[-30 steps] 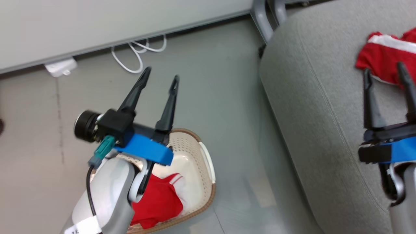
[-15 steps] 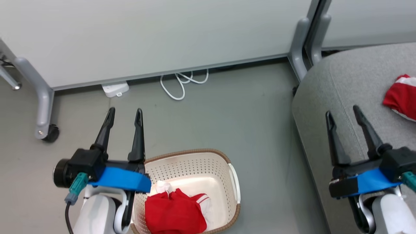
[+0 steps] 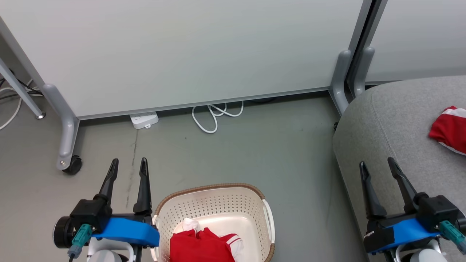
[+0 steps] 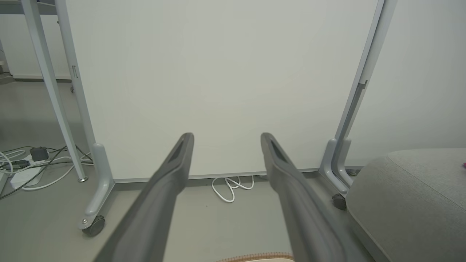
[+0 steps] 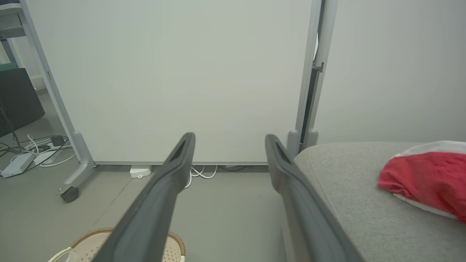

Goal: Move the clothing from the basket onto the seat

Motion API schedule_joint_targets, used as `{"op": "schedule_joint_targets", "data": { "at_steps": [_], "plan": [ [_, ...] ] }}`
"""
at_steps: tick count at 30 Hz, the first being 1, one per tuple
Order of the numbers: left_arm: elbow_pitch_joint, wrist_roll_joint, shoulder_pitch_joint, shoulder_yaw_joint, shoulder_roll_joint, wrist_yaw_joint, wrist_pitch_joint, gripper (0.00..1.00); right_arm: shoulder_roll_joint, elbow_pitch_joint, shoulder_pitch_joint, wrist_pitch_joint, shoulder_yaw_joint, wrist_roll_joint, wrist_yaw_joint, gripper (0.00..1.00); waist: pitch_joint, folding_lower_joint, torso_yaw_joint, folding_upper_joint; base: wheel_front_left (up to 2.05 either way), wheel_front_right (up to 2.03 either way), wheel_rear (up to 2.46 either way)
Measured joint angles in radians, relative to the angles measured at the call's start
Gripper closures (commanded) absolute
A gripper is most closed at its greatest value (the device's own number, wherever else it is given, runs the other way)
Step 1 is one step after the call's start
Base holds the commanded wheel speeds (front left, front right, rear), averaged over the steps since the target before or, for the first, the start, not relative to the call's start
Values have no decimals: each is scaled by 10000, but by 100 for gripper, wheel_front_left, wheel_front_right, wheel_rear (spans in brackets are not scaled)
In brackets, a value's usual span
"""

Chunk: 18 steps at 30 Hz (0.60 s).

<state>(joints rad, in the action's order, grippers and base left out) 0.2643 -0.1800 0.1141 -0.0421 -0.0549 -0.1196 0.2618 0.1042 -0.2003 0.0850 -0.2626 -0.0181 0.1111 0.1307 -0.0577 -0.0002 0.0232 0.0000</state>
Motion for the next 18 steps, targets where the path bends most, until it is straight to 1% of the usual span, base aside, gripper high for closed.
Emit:
{"op": "schedule_joint_targets", "data": {
  "at_steps": [7,18],
  "plan": [
    [153,58,-202,130,29,-46,0,0,-142,-109,-274,0,-59,44,0,0,170,0,123,0,0,0,0],
    [268,-40,-248,90,36,-61,0,0,-174,-188,-320,0,-104,46,0,0,226,1,174,0,0,0,0]
  ]
}}
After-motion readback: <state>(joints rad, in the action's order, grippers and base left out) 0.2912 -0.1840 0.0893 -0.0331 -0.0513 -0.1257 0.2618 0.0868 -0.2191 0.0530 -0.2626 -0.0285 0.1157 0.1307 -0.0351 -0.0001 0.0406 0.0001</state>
